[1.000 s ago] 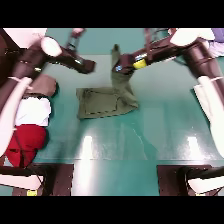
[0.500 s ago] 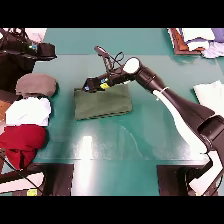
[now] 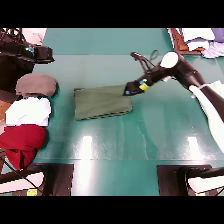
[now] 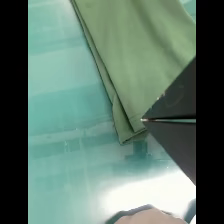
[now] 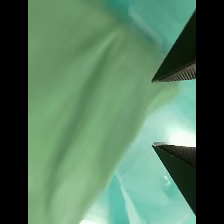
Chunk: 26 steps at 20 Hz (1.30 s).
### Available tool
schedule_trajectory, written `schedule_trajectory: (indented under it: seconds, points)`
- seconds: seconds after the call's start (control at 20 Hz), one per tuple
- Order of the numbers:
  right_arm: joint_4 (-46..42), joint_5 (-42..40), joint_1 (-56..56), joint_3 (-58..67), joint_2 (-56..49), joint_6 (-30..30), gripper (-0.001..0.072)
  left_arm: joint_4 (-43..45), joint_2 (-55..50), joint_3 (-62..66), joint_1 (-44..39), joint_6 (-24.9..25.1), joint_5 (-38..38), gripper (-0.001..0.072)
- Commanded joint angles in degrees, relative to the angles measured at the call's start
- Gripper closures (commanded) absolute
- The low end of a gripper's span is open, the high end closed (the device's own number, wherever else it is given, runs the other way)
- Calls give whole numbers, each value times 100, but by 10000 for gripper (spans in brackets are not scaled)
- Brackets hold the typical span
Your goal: Fold the shirts.
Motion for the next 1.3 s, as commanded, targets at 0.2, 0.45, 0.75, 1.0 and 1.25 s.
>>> schedule_trajectory:
  seconds: [0.2,0.45,0.75,1.0,1.25]
  points:
    - [1502,-933,-841,-1473,-201,-223,84,-240,-9,-15,2,37,-24,676]
    - [2500,-603,-474,-632,-1381,-415,85,-306,-9,-15,2,39,50,676]
    - [2555,-597,-2,511,-2083,-422,503,-533,-9,-15,0,37,-70,676]
    - [1923,-540,-321,841,-1810,-234,695,-555,-7,-15,-535,37,-72,677]
    - [662,-63,-1794,835,-684,114,694,-557,-9,-15,-1257,33,308,677]
